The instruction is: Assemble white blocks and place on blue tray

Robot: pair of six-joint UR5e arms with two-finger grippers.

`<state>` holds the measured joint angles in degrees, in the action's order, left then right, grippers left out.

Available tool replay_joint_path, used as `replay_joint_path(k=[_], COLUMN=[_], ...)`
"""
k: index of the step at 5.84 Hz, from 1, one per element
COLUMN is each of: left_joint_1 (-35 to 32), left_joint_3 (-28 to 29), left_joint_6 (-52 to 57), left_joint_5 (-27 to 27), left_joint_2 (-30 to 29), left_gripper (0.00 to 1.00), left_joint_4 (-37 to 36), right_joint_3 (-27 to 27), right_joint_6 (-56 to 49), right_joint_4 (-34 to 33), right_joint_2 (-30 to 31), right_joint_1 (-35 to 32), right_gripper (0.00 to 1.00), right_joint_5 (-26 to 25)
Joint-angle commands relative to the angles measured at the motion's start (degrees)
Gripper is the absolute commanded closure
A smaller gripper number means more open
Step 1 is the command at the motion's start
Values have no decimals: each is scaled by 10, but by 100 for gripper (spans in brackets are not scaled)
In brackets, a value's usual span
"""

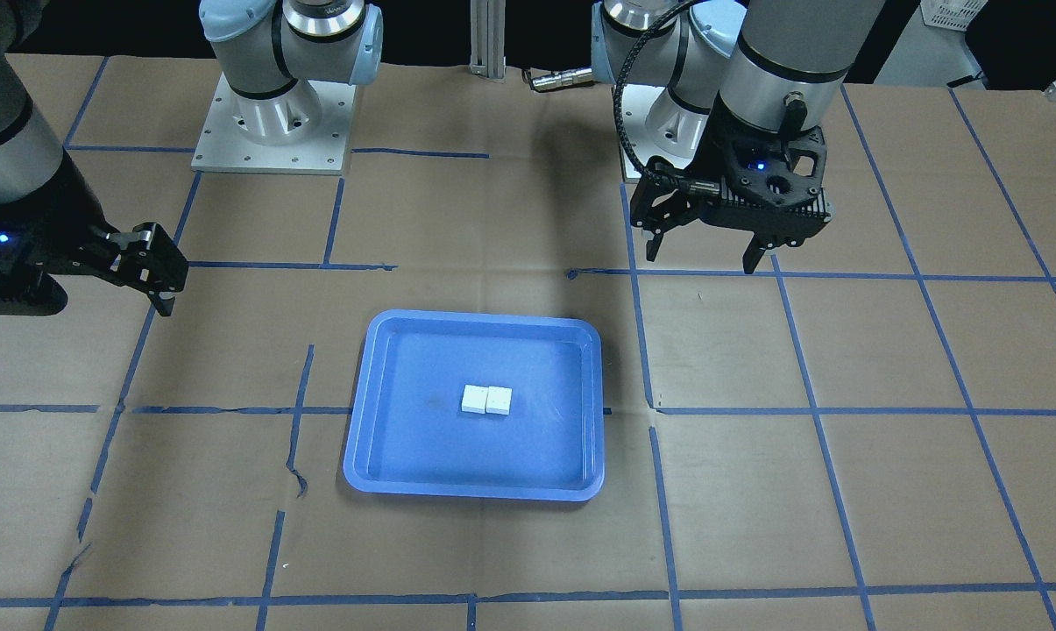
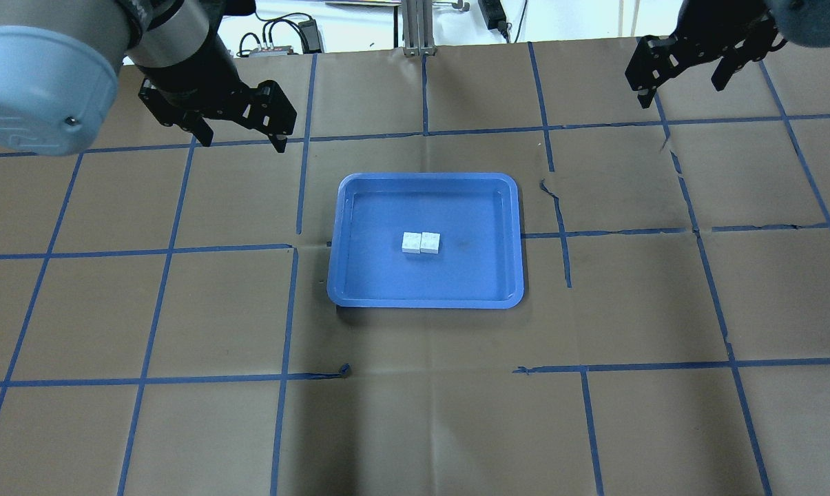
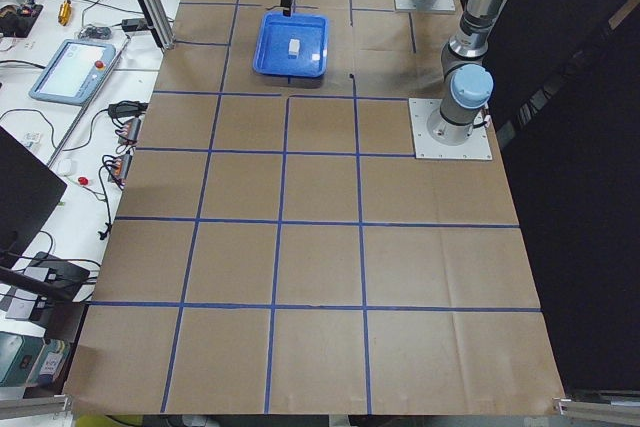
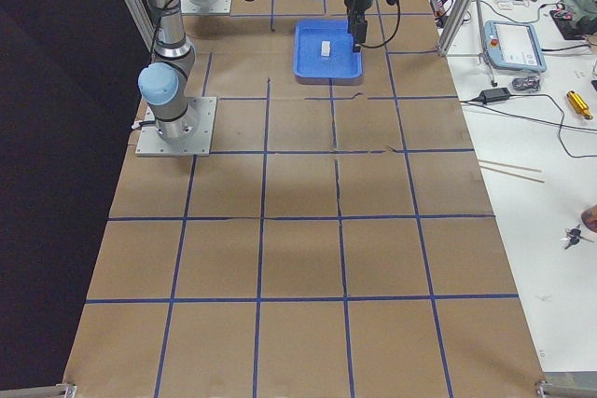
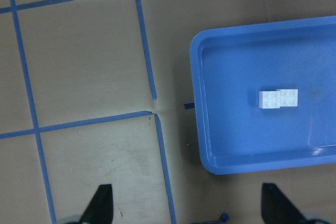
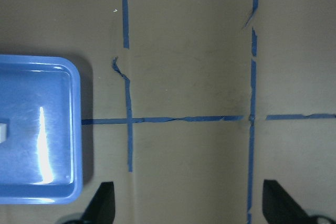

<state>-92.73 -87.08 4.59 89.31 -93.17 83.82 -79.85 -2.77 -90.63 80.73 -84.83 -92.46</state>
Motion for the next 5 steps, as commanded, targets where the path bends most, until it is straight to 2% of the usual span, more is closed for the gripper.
replay_joint_path(k=[1, 2, 5], left_joint_1=[31, 43, 41], left_joint_3=[0, 2, -1], left_joint_6=[3, 2, -6], left_joint_5=[1, -4, 6], left_joint_2=[0, 4, 30], left_gripper=[1, 1, 1], left_joint_4=[-1, -4, 7], right_joint_3=[3, 4, -7], right_joint_6=[99, 133, 127], right_joint_4=[27, 35, 38], right_joint_2=[25, 29, 27], right_joint_1=[-19, -41, -44], right_gripper=[0, 0, 0], right_joint_5=[43, 40, 32])
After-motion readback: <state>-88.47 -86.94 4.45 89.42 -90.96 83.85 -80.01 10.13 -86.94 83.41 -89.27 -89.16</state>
